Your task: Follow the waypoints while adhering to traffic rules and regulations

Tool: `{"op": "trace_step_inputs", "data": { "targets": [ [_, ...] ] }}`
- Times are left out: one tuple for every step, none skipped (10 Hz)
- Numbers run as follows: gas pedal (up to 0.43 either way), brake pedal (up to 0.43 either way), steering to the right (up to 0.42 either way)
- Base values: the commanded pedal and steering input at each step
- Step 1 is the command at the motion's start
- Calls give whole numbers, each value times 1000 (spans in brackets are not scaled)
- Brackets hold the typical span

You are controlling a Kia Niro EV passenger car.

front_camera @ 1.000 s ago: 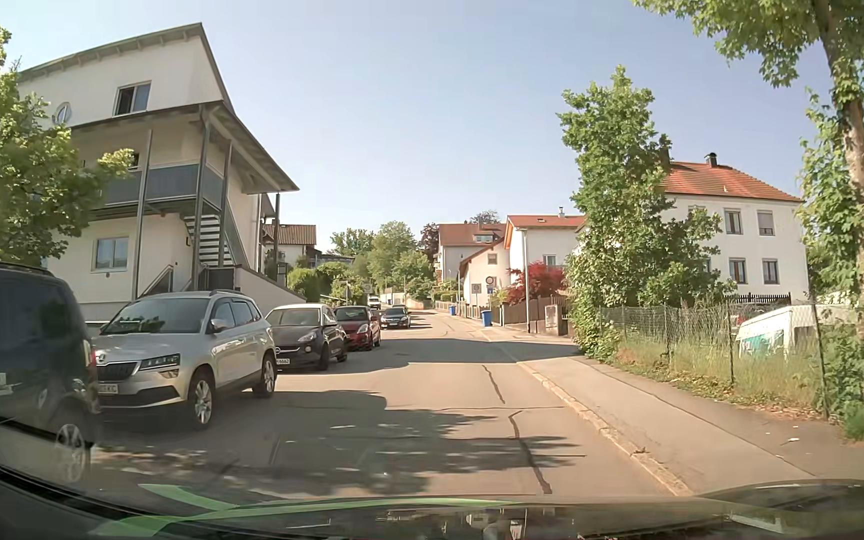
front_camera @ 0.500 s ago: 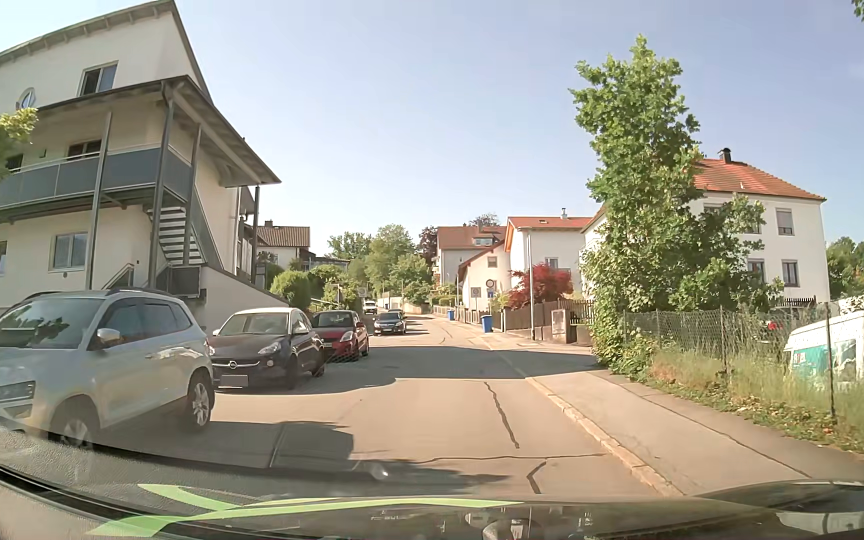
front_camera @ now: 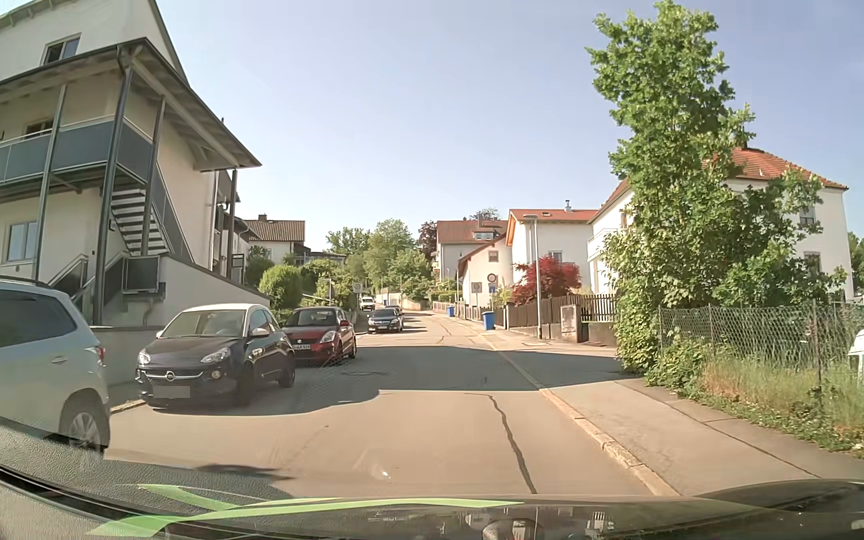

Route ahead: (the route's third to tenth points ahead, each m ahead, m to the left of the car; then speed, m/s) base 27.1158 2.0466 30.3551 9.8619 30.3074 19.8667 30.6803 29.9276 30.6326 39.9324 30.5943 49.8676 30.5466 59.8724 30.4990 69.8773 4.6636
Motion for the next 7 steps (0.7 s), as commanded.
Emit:
{"op": "trace_step_inputs", "data": {
  "targets": [
    [87, 0, -7],
    [87, 0, -8],
    [87, 0, -10],
    [87, 0, -10],
    [87, 0, -10],
    [87, 0, -10],
    [87, 0, -11]
  ]
}}
